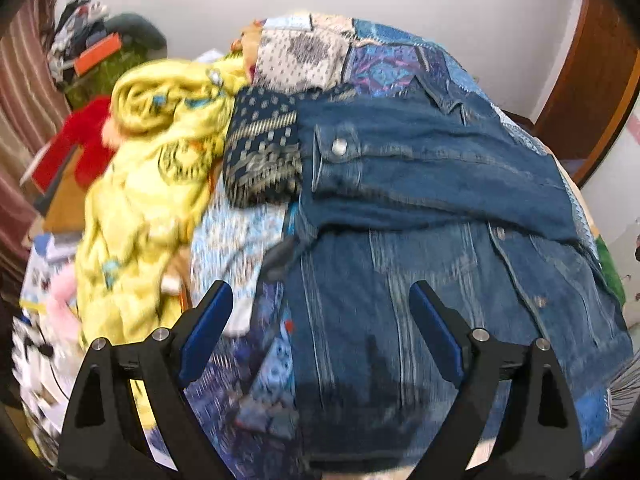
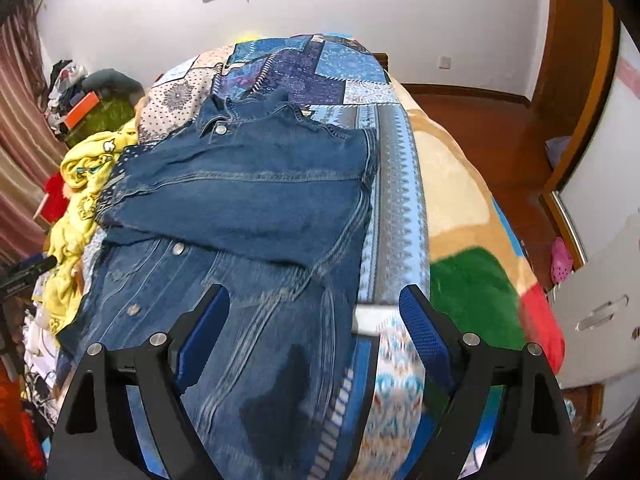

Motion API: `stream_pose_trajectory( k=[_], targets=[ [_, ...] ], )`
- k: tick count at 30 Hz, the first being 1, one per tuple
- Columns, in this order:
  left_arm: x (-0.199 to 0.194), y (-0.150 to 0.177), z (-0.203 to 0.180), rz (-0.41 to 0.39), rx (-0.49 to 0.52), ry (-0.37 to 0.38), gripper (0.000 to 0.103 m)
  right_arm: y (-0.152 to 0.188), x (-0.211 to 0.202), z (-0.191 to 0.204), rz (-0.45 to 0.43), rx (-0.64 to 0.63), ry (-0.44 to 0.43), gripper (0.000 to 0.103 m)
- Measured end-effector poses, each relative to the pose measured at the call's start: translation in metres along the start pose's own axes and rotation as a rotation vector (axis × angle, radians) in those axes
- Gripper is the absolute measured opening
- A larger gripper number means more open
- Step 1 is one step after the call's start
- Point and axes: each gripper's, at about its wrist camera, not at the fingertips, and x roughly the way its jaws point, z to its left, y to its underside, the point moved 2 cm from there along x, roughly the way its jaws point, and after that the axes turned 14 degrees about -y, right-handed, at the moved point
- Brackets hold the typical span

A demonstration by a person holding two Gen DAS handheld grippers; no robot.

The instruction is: Fold large clothes

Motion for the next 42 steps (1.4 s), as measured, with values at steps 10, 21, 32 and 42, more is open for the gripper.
stream_pose_trajectory(
  k=[10,21,32,42],
  targets=[
    [0.023,0.089,0.020,0.198,-0.158,0.150,0.090,0.067,0.002,0.006,0.063,0.127,-0.099,0.085],
    [0.020,0.110,0.009,0.197,-0.228,0.224,0.040,0.092,0.013,0.015,0.088,0.193,-0.205,0.079],
    [-0.012,0.065,0.001,0.035,-0.139,0.189,0.011,0.084,0.010,0.025,0.045,0.133,-0.248,0.021],
    [-0.042,-0.006,-0.008,-0.126,-0.209,0.228,0.009,0.015,0.009,0.038,-0.091,0.041,-0.362,0.014]
  ],
)
